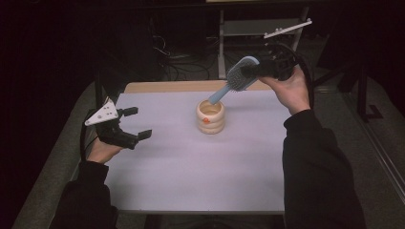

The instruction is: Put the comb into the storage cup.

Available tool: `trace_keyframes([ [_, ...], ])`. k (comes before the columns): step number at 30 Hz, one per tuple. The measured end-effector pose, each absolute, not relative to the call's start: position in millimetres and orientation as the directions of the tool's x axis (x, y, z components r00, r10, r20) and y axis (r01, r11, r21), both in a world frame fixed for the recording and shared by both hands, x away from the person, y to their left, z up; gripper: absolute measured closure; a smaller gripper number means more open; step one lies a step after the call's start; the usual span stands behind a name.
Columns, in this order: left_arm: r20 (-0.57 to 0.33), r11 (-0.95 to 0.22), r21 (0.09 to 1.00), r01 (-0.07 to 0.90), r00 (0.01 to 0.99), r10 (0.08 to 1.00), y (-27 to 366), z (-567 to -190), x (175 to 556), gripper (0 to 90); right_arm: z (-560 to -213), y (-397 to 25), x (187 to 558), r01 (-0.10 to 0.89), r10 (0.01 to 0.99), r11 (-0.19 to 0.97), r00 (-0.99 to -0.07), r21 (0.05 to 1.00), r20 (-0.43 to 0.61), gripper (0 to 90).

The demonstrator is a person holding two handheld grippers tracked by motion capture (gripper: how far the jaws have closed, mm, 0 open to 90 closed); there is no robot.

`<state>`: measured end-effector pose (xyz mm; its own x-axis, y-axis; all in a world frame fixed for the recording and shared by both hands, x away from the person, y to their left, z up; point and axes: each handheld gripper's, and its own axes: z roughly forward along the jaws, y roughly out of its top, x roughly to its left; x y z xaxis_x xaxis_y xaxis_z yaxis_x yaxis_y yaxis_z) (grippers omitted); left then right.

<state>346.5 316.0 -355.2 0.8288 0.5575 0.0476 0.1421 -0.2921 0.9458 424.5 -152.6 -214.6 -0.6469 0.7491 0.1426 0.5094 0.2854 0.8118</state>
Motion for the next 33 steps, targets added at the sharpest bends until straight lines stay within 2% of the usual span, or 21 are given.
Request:
trace_keyframes([
  [20, 0.009, -0.256, 0.951, 0.174, 0.812, 0.584, 333.2, -382.0, 338.8, 0.0, -231.3, -139.4, 439.5, 0.532, 0.748, 0.311, -0.648, 0.788, 0.142, 56.0],
  [33, -0.036, -0.189, 0.963, 0.193, 0.784, 0.620, 349.7, -394.6, 334.5, 0.0, -244.0, -129.2, 448.2, 0.546, 0.746, 0.325, -0.650, 0.772, 0.145, 56.0],
])
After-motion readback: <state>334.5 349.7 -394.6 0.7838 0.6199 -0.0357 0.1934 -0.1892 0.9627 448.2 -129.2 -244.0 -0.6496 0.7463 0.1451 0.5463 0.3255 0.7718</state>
